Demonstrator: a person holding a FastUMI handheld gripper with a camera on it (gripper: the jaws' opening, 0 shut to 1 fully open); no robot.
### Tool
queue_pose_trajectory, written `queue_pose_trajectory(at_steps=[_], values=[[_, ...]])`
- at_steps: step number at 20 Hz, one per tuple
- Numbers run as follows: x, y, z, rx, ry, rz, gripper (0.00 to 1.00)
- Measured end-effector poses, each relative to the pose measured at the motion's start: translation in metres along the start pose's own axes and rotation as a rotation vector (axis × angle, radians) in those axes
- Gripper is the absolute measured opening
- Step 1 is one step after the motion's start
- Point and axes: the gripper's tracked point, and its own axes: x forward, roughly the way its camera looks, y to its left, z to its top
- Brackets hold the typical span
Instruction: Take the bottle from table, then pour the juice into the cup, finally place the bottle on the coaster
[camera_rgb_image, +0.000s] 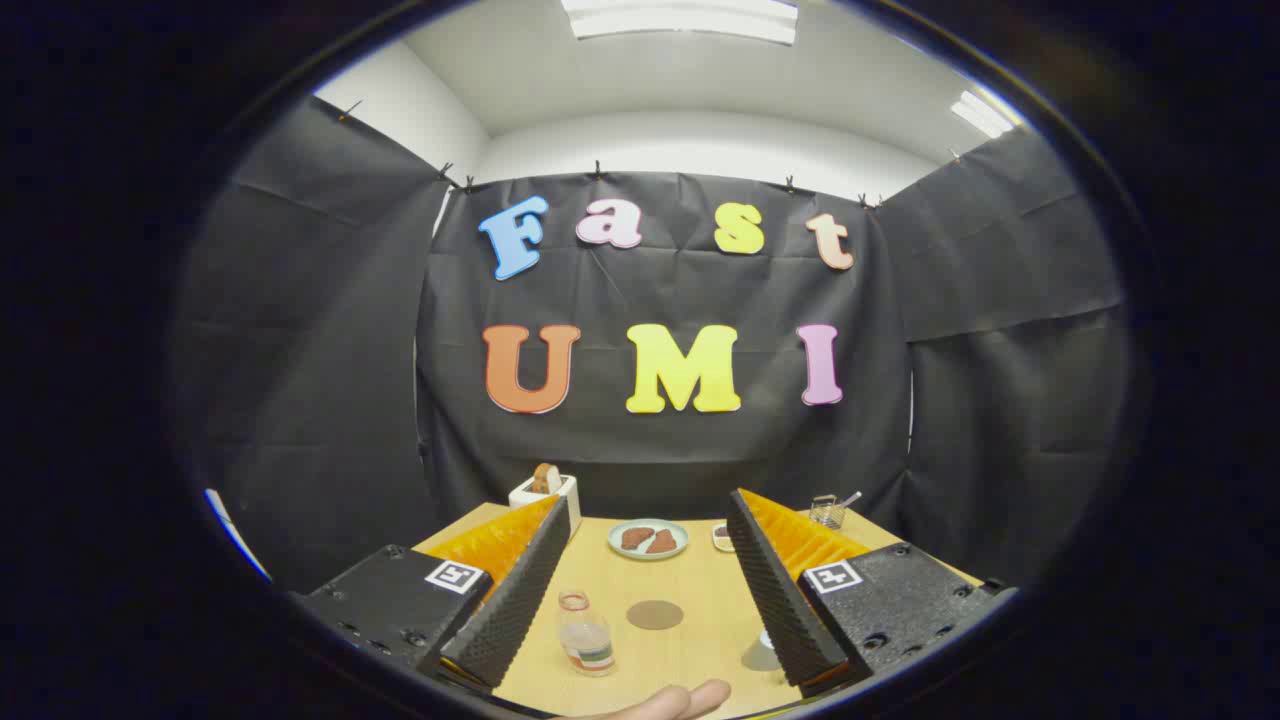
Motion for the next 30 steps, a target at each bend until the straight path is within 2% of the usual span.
queue_pose_trajectory(at_steps=[5,14,30], values=[[0.002,-0.007,-0.002,0.0,-0.014,0.002,1.0],[0.017,-0.016,-0.032,0.025,0.014,0.007,1.0],[0.051,0.02,-0.116,0.033,0.052,0.015,1.0]])
